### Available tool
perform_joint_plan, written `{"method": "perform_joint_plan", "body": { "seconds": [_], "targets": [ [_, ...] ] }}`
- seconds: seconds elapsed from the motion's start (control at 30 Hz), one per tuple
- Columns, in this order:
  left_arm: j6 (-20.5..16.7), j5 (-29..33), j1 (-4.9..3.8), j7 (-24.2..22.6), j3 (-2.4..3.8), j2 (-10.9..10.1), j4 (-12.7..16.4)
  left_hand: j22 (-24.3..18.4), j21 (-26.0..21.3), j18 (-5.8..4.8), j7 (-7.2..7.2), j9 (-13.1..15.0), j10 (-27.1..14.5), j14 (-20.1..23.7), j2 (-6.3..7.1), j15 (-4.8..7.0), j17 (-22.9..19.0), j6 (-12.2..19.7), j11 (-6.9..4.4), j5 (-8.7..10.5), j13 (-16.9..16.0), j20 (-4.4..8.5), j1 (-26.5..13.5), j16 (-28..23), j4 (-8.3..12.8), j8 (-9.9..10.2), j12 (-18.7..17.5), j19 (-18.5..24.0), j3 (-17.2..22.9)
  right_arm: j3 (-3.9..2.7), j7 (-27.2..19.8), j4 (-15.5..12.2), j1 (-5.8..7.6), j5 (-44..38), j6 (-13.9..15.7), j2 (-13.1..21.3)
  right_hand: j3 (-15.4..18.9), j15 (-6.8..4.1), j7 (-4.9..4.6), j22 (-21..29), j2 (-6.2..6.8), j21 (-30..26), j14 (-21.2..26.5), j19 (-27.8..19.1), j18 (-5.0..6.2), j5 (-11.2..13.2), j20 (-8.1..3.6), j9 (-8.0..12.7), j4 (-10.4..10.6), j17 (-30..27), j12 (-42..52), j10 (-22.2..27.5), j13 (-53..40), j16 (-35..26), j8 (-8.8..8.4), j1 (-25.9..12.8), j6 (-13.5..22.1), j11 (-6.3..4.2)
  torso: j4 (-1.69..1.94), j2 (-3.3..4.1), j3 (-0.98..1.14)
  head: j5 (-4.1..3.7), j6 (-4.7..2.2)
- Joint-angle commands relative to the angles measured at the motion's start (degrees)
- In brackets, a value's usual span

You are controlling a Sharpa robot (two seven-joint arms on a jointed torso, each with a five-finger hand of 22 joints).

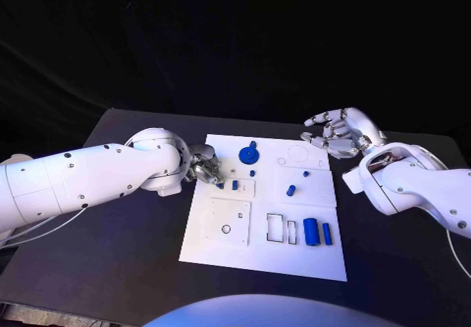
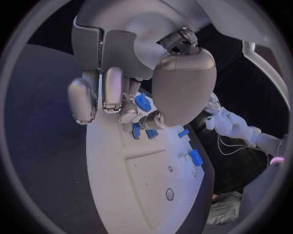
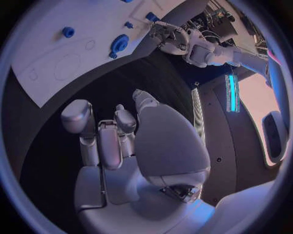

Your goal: Assemble the parts on the task board

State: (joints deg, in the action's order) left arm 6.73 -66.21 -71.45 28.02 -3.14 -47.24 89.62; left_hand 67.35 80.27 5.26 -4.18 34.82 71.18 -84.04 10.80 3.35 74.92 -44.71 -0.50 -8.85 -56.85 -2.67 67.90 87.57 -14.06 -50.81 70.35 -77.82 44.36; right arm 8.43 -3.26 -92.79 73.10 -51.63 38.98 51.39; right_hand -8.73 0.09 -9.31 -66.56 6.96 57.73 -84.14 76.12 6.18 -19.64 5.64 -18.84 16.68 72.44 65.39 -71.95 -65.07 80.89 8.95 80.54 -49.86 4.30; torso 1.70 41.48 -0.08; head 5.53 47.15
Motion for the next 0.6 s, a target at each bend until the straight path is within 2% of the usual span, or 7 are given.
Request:
{"method": "perform_joint_plan", "body": {
  "seconds": [0.03, 0.23, 0.6],
  "targets": [
    [1.5, -1.2, 0.15, 0.2, -0.05, 0.2, 0.1, 0.1, 0.3, -0.61, 0.47, 3.8, 0.5, -4.9, -0.25, 0.52, 11.6, 0.0, -0.01, -0.12, 0.1, 0.1, -0.2, 0.4, 8.7, -0.3, 0.2, -0.2, 9.0, -0.01, -1.1, 0.0, -0.03, 0.8, -0.6, -0.1, -0.3, -0.41, 0.11, 0.0, 0.43, -0.2, -1.5, 0.0, 0.67, -0.1, -0.01, -0.1, -0.1, 0.0, -0.2, 0.3, 0.0, -0.1, 0.33, -0.2, -0.4, -0.2, -0.05, 0.05, -0.01, -0.04, 0.07],
    [1.7, -1.3, 0.22, 0.3, -0.06, 0.5, 0.1, 0.1, 0.3, -0.61, 0.46, 3.8, 0.5, -4.9, -0.2, 0.51, 11.6, 0.0, -0.01, -0.12, 0.0, 0.1, -0.2, 0.3, 8.7, -0.3, 0.2, -0.2, 9.0, -0.01, -1.1, 0.0, -0.03, 1.1, -0.8, -0.1, -0.3, -0.41, 0.11, 0.0, 0.43, -0.2, -1.5, 0.0, 0.67, -0.1, -0.01, -0.1, -0.1, 0.0, -0.2, 0.3, 0.0, -0.1, 0.33, -0.2, -0.4, -0.2, -0.05, 0.01, -0.02, -0.16, 0.36],
    [2.2, -2.2, 0.25, 0.3, -0.07, 0.7, 0.5, 0.0, 0.3, -0.61, 0.48, 3.8, 0.5, -4.9, -0.13, 0.52, 11.6, 0.0, -0.02, -0.12, 0.0, 0.1, -0.4, 0.3, 8.8, -0.4, 0.3, -0.2, 9.2, -0.01, -1.1, 0.0, -0.03, 1.3, -0.9, 0.0, -0.4, -0.41, 0.1, 0.1, 0.42, -0.4, -1.4, -0.1, 0.69, -0.3, -0.02, -0.1, -0.1, -0.1, -0.2, 0.3, 0.1, -0.2, 0.34, -0.2, -0.4, -0.2, -0.01, -0.02, -0.01, -0.23, 0.39]
  ]
}}
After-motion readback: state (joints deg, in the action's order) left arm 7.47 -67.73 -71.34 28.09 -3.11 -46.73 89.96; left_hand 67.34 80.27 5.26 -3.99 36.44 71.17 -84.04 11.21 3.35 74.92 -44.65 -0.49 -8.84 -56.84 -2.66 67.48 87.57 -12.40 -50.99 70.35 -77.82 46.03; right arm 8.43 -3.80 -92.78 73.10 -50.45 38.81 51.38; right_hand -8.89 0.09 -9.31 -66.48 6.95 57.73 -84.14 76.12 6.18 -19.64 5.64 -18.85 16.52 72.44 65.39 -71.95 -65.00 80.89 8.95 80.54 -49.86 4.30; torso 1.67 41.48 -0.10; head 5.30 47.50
